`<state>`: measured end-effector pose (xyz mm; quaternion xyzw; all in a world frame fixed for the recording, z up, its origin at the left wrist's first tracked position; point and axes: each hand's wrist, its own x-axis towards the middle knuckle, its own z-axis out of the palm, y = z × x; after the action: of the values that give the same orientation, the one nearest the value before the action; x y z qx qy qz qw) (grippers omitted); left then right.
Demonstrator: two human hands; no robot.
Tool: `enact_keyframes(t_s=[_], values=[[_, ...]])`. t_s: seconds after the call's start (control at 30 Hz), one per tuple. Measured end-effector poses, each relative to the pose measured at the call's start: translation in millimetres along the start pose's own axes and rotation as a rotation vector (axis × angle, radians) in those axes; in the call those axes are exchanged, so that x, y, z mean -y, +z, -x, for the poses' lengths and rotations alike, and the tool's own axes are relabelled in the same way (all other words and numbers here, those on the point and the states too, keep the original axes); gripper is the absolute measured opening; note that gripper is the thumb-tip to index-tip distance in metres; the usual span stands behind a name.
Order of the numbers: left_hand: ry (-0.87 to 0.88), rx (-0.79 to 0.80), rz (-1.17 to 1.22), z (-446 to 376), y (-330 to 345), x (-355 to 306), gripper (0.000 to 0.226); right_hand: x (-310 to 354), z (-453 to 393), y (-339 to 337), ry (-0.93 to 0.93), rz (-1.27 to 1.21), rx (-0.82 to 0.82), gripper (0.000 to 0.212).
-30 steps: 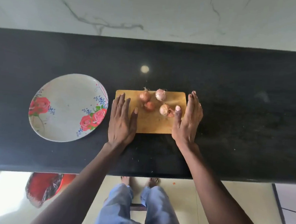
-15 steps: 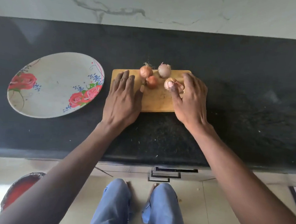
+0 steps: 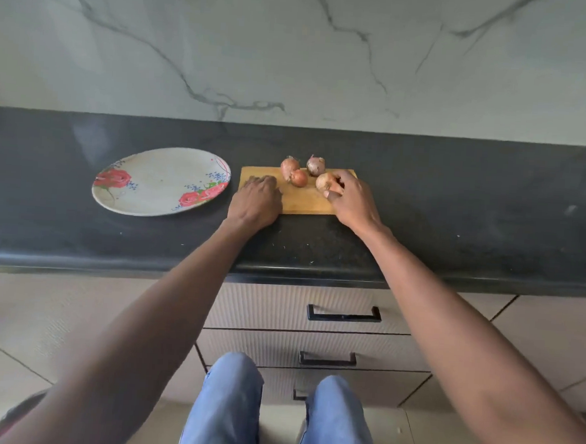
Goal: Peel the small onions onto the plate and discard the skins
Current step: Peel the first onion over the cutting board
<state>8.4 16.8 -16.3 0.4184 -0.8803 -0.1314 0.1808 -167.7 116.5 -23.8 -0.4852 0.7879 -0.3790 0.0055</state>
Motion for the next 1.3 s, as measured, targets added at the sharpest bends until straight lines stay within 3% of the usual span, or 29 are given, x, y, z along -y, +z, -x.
enact_keyframes(t_s=[0.17, 0.4, 0.57, 0.73, 0.87, 0.97, 1.17, 1.3], values=[[-0.029, -0.001, 0.054, 2.0, -2.6, -0.3, 0.034, 1.1, 6.0, -1.5, 0.024, -0.048, -0.020, 0.033], [0.219, -0.306, 0.289, 4.1, -0.9, 2.5, 0.037, 10.3, 10.1, -3.3, -0.028, -0.207, -0.057, 0.029], [0.358, -0.251, 0.430, 1.2, 0.0, 6.1, 0.042, 23.5, 15.4, -0.1, 0.045, -0.454, -0.069, 0.038], [0.435, -0.232, 0.491, 1.1, 3.8, 8.5, 0.054, 33.5, 21.2, 8.5, -0.005, -0.447, -0.027, 0.032], [0.417, -0.231, 0.585, -3.7, 6.1, 9.9, 0.037, 29.4, 18.6, 7.9, -0.023, -0.452, -0.015, 0.026], [0.323, -0.140, 0.733, -4.7, 5.1, 10.2, 0.031, 25.2, 17.9, 9.8, -0.027, -0.513, -0.020, 0.024], [0.273, 0.119, 1.090, -2.0, 2.5, 8.4, 0.048, 23.1, 16.5, 8.7, 0.005, -0.739, 0.008, 0.033], [0.207, 0.061, 1.215, 1.4, -4.7, 7.8, 0.048, 25.1, 6.8, 6.6, 0.054, -0.867, 0.081, 0.032]])
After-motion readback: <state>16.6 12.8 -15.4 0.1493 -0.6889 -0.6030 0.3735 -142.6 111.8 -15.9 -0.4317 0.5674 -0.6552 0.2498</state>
